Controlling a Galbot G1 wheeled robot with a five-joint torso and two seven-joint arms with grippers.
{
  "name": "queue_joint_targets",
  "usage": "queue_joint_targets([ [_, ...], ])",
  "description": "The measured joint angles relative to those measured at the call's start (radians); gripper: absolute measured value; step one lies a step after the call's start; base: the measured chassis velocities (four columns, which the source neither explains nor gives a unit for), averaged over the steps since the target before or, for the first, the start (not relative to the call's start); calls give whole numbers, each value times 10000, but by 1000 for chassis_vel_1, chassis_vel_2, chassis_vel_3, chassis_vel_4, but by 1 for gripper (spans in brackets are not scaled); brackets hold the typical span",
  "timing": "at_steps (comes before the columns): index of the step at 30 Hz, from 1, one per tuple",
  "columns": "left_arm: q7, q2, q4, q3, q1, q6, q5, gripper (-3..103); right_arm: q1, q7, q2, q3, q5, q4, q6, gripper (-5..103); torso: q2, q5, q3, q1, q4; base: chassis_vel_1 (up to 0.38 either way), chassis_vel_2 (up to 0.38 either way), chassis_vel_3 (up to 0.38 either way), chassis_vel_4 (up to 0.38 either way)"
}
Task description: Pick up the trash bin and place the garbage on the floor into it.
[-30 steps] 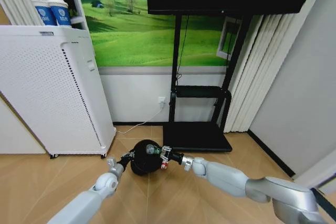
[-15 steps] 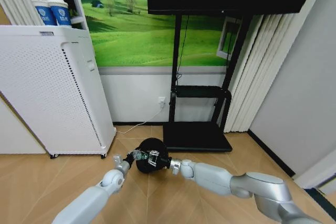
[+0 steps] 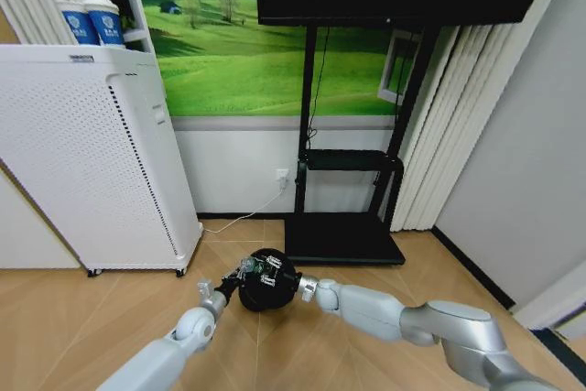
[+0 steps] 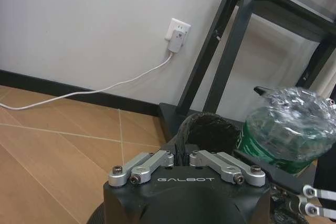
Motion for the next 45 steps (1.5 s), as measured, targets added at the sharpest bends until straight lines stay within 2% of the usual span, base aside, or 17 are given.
queue_joint_targets([
  [1,12,7,-29,-51,48,-6,4,7,-24,13,-38,14,0,21,0,70,0,-1,0,0,0,0,0,0,0],
  [2,12,7,-29,-51,48,-6,4,7,-24,13,-38,14,0,21,0,70,0,-1,0,0,0,0,0,0,0],
  [4,32,20,-58,-148,151,-19,31,7,-66,53,-145,61,0,44,0,81,0,0,0,0,1,0,0,0,0],
  [5,32,20,-58,-148,151,-19,31,7,-66,53,-145,61,0,44,0,81,0,0,0,0,1,0,0,0,0],
  [7,83,83,-132,-297,283,-23,91,7,-110,128,-274,246,1,41,0,91,0,0,1,0,2,0,0,0,0],
  [9,120,161,-214,-442,366,-28,93,7,-138,184,-393,503,15,30,0,96,0,0,1,0,2,0,0,0,0],
  [12,177,271,-264,-630,467,-45,94,7,-141,220,-597,798,56,31,0,99,0,1,0,0,2,0,0,0,0],
  [17,423,833,-505,-1779,1405,-83,107,7,-502,105,-1549,2201,593,-470,-134,100,1,1,-1,0,4,0,0,0,0],
  [21,517,983,-714,-2398,2026,-110,137,7,-1284,-182,-1722,2816,917,-1516,-237,100,1,1,0,0,1,0,0,0,0],
  [25,539,984,-816,-2666,2295,-128,139,7,-1620,-309,-1769,2897,1185,-1854,-406,100,1,4,0,0,-3,0,0,0,0],
  [28,616,943,-953,-3127,2794,-164,202,7,-2197,-574,-1814,2899,2271,-2340,-852,100,1,0,-1,0,-2,0,0,0,0],
  [31,635,927,-974,-3222,2905,-182,226,7,-2327,-657,-1785,2870,2678,-2516,-964,100,2,-1,-1,-1,2,0,0,0,0],
  [32,685,853,-1028,-3452,3226,-225,320,7,-2578,-869,-1630,2815,3683,-3023,-1212,100,2,5,0,0,3,0,0,0,0],
  [35,705,791,-1085,-3589,3427,-240,371,7,-2695,-927,-1509,2818,4253,-3336,-1408,100,1,0,0,-1,2,0,0,0,0],
  [36,755,687,-1134,-3807,3723,-299,483,7,-2826,-921,-1429,2790,5311,-3549,-1974,100,2,-1,-1,-1,4,0,0,0,0],
  [38,760,638,-1211,-3983,3883,-333,517,7,-2909,-835,-1262,2884,6090,-3945,-2430,100,1,0,0,-1,3,0,0,0,0],
  [45,746,622,-1316,-4082,4009,-351,539,7,-3138,-793,-1286,3179,6703,-4124,-2955,100,2,1,0,0,0,0,0,0,0],
])
